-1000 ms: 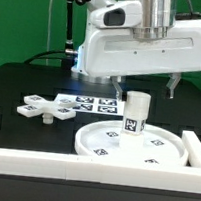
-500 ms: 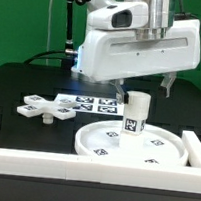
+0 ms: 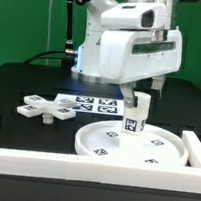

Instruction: Assemble round table

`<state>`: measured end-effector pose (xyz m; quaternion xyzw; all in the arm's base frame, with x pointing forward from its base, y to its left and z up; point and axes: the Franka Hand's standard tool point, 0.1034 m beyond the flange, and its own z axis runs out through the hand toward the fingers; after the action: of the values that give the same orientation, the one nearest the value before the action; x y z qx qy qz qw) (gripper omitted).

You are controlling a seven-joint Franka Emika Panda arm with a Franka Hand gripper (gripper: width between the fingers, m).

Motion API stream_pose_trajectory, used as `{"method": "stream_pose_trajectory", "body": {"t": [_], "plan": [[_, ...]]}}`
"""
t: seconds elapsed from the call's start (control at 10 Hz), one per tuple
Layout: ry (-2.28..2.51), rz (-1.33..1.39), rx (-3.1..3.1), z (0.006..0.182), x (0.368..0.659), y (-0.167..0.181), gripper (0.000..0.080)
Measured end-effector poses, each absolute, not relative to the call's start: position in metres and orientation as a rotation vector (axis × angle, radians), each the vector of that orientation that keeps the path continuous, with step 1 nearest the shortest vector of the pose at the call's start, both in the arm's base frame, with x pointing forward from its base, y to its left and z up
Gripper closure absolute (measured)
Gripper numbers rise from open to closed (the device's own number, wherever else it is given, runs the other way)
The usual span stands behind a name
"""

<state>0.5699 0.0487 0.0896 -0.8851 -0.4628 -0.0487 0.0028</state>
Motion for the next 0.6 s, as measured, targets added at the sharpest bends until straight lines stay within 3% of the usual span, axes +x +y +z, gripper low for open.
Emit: {"method": "stream_pose_trajectory", "body": {"t": [0.6], "plan": [[-2.085, -0.082, -2.433, 0.0841, 0.5685, 0.0478, 0.0151]]}}
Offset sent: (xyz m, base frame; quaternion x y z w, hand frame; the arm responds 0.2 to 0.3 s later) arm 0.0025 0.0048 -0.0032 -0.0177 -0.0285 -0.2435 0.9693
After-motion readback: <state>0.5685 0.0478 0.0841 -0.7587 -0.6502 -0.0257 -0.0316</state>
